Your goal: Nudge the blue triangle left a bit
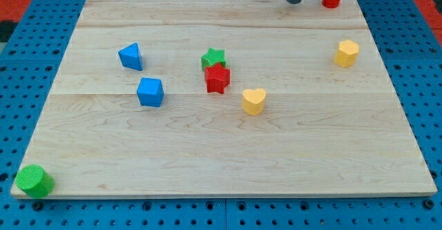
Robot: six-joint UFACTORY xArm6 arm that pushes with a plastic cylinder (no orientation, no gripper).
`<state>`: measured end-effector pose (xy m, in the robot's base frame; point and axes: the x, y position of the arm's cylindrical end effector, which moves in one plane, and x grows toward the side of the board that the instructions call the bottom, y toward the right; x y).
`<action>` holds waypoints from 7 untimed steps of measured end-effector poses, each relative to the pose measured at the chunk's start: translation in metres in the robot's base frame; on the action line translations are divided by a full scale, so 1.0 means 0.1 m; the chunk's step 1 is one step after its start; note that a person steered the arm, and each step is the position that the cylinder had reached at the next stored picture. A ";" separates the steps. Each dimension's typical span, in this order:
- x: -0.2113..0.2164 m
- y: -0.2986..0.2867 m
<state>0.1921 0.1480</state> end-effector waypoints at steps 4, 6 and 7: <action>0.38 -1.39; 0.99 -1.95; 1.32 -2.90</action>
<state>0.3240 -0.1420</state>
